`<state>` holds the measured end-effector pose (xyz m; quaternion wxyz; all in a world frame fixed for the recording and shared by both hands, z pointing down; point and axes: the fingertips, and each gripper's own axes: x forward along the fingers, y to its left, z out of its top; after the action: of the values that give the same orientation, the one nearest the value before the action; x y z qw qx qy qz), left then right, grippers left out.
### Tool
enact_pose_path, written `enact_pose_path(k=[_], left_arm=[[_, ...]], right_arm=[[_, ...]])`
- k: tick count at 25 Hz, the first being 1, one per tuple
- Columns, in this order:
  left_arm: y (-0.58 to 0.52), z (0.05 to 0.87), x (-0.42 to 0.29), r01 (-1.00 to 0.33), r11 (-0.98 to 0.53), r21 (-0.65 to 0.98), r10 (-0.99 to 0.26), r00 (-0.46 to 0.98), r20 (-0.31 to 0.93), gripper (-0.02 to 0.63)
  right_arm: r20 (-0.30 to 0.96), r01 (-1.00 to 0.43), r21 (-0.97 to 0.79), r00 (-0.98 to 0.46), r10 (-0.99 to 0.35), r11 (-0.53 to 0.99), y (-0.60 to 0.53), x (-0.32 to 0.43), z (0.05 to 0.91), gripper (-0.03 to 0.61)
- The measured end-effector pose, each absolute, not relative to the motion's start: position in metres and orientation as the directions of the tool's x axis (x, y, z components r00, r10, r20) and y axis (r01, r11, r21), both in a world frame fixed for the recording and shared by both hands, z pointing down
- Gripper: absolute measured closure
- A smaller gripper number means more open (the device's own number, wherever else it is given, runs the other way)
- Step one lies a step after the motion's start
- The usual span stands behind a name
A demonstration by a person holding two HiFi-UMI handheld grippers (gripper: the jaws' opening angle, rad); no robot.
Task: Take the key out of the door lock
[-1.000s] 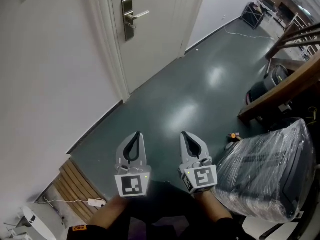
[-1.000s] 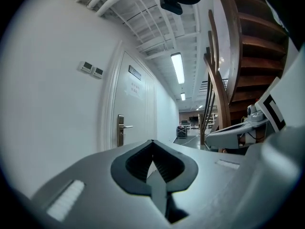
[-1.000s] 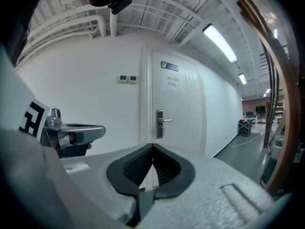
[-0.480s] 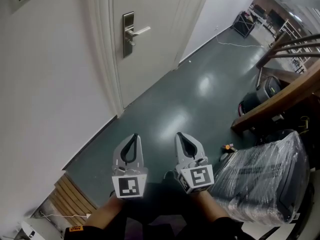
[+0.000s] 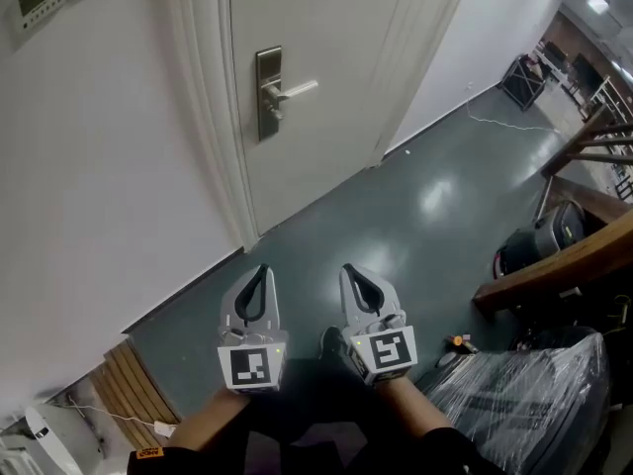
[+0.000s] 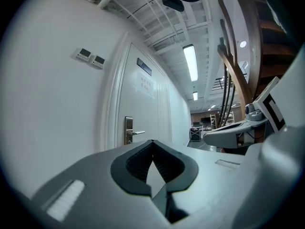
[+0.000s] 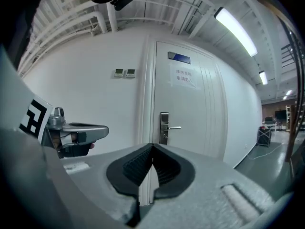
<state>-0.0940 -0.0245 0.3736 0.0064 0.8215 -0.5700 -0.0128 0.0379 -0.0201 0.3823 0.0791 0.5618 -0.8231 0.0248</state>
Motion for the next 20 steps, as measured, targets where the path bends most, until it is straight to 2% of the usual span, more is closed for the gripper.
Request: enact_pose_path(k=[11, 20], left_arm=[[-0.083, 0.377, -0.028, -0.985, -0.171, -0.005, -0.985, 0.171, 0.027, 0.597], [-0.13, 0.383, -0.041, -0.994, -0.101, -0.03, -0.994, 0.1, 0.036, 0.597]], right_arm=[[0.159, -0.806, 0.024, -0.581, -0.798, 0.592, -0.1, 0.095, 0.391, 0.588], [0.158, -0.759, -0.004, -0.643, -0.749, 0.651, -0.165, 0.079, 0.399, 0.588]])
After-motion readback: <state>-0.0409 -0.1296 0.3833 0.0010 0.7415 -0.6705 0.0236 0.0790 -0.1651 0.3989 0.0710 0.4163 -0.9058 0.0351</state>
